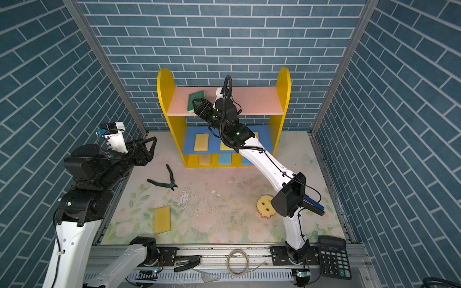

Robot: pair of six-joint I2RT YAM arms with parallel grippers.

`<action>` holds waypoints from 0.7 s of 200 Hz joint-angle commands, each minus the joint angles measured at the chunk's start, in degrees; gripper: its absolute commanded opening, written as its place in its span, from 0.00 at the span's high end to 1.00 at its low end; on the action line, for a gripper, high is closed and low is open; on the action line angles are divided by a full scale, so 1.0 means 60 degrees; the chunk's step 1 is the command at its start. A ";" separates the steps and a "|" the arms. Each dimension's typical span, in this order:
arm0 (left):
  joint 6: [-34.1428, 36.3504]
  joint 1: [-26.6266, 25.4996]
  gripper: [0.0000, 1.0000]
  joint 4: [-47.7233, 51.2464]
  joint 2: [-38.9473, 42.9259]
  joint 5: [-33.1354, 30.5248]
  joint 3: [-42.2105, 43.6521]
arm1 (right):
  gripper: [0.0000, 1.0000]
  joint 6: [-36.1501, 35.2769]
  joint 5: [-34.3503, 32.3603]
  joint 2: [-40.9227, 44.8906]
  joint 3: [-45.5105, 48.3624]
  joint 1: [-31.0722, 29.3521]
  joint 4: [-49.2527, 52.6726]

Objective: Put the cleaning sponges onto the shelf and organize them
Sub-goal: 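Lay the green sponge flat on the pink shelf with the right gripper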

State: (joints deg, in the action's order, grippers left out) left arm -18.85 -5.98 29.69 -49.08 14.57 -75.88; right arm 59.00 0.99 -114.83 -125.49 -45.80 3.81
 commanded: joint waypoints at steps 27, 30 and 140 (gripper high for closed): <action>-0.0023 0.0030 0.36 0.0020 0.0073 -0.0091 0.0063 | 0.43 -0.0396 -0.0377 0.0248 0.0082 0.0205 0.0541; -0.0024 0.0030 0.36 0.0017 0.0068 -0.0092 0.0063 | 0.43 -0.0422 -0.0392 0.0262 0.0077 0.0214 0.0557; -0.0213 0.0029 0.36 -0.0261 -0.0181 0.0076 0.0106 | 0.40 -0.0774 -0.0069 -0.0607 -0.1334 0.0145 0.1757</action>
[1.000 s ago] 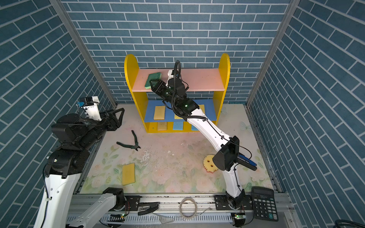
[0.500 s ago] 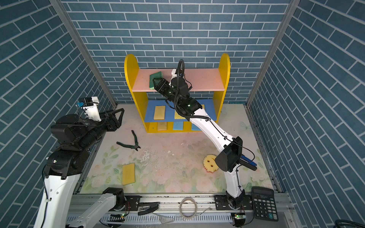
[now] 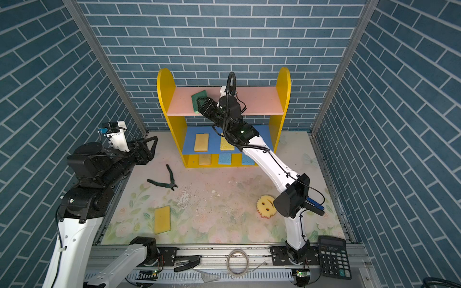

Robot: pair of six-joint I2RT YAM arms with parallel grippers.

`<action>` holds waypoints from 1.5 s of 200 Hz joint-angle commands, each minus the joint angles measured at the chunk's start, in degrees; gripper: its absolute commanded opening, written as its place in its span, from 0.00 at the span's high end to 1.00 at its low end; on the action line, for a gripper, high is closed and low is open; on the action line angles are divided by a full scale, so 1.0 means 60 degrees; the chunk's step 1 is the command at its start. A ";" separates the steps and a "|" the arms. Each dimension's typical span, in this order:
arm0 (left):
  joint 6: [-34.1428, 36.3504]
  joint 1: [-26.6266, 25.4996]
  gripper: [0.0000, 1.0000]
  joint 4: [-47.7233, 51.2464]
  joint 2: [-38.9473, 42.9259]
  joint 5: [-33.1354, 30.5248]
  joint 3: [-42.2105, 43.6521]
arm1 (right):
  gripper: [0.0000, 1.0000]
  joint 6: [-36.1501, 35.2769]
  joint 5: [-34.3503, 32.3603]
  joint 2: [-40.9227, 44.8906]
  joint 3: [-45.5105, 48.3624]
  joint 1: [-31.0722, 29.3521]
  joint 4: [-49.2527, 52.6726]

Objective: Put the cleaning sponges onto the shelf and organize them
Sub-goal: 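Lay the green sponge flat on the pink shelf with the right gripper, then open the right gripper to release the green sponge on the pink shelf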

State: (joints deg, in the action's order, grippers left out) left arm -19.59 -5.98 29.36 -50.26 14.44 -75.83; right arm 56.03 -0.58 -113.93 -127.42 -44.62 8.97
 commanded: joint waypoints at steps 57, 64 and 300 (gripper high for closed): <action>-0.0096 0.0026 0.36 -0.0177 -0.0034 0.0048 0.0056 | 0.44 -0.0978 0.0305 -0.2299 -0.3823 -0.0152 0.2581; -0.0117 0.0029 0.36 -0.0177 -0.0072 0.0066 0.0046 | 0.43 -0.1063 0.0260 -0.2317 -0.3882 -0.0151 0.2744; -0.0571 0.0029 0.37 -0.0302 -0.0298 0.0227 0.0123 | 0.38 -0.4540 -0.2430 -0.1617 -0.3944 -0.0682 0.4999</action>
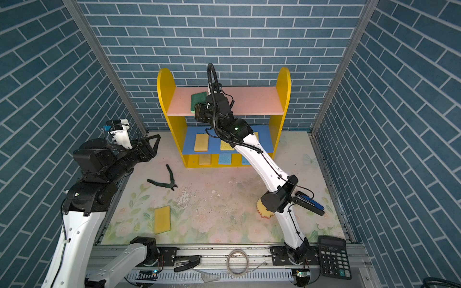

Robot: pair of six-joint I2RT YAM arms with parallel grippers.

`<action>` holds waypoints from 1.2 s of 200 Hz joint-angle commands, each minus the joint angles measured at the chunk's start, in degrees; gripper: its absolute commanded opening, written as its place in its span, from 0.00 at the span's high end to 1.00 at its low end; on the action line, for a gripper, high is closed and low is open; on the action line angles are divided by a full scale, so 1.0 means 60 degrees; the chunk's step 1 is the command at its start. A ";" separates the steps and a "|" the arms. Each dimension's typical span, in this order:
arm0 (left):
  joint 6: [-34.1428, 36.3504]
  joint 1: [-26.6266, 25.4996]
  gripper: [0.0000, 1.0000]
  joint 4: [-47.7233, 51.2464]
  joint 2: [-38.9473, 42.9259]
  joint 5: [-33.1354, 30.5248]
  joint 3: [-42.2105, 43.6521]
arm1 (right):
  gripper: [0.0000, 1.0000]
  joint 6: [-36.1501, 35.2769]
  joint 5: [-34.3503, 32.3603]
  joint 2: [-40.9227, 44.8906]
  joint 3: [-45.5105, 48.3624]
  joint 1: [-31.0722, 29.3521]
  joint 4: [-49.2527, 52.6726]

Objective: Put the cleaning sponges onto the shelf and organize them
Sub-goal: 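Open the right gripper to release the green sponge on the pink shelf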

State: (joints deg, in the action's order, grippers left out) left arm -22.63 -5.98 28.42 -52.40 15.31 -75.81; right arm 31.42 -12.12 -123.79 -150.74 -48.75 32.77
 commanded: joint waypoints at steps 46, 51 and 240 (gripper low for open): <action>-0.0047 0.0025 0.37 -0.0099 0.0120 0.0013 0.0138 | 0.35 -0.0549 -0.0338 0.0997 0.1415 0.0008 0.0146; -0.0047 0.0022 0.37 -0.0094 0.0131 0.0008 0.0140 | 0.35 -0.0549 -0.0276 0.1109 0.1576 0.0000 0.0048; 0.0139 0.0025 0.37 -0.0092 0.0181 0.0056 0.0211 | 0.65 0.2690 0.5243 -0.0722 -0.0244 0.1285 -0.0508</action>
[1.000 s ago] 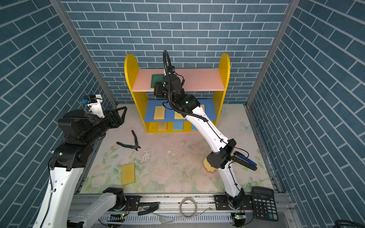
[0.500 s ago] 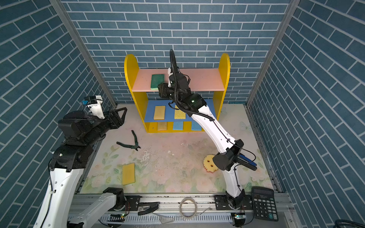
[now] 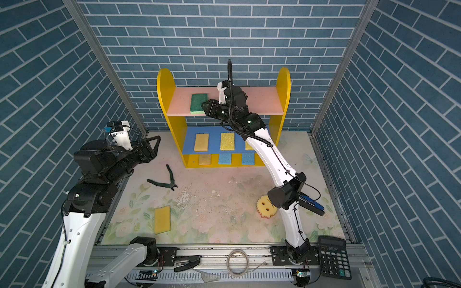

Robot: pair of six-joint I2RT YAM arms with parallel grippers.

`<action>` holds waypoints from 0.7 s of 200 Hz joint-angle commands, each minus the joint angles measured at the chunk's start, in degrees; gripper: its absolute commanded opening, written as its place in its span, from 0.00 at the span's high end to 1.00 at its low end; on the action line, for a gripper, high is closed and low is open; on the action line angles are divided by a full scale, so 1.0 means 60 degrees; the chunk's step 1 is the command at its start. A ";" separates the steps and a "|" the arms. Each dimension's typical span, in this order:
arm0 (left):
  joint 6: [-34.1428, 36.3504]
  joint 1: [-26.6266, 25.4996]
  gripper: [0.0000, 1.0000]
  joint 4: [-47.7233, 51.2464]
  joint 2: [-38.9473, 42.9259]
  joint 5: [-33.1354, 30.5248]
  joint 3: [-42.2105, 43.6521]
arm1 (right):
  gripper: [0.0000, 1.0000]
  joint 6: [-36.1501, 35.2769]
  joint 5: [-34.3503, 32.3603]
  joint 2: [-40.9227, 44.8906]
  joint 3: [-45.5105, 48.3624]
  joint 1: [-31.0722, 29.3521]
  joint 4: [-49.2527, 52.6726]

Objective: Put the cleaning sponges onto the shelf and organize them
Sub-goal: 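Open the right gripper to release the green sponge on the pink shelf, then reach the left gripper up toward the green sponge while the right gripper draws back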

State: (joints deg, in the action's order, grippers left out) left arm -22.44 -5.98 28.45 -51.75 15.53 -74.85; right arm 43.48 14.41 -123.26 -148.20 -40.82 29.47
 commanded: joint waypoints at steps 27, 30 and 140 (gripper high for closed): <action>0.0072 0.0029 0.37 -0.0127 0.0031 0.0030 0.0058 | 0.66 0.1015 0.1132 -0.1088 -0.0772 -0.0038 -0.0304; 0.0058 0.0022 0.37 -0.0127 0.0021 0.0026 0.0054 | 0.66 0.1038 0.1163 -0.1104 -0.0770 -0.0045 -0.0339; -0.0024 -0.0224 0.51 0.0078 -0.1406 0.0915 -0.1501 | 0.65 0.0078 0.0016 -0.0464 -0.0122 0.0079 0.0045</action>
State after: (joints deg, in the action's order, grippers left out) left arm -23.38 -6.20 28.58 -56.93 18.83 -78.35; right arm 47.68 19.77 -127.28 -151.61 -41.30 25.34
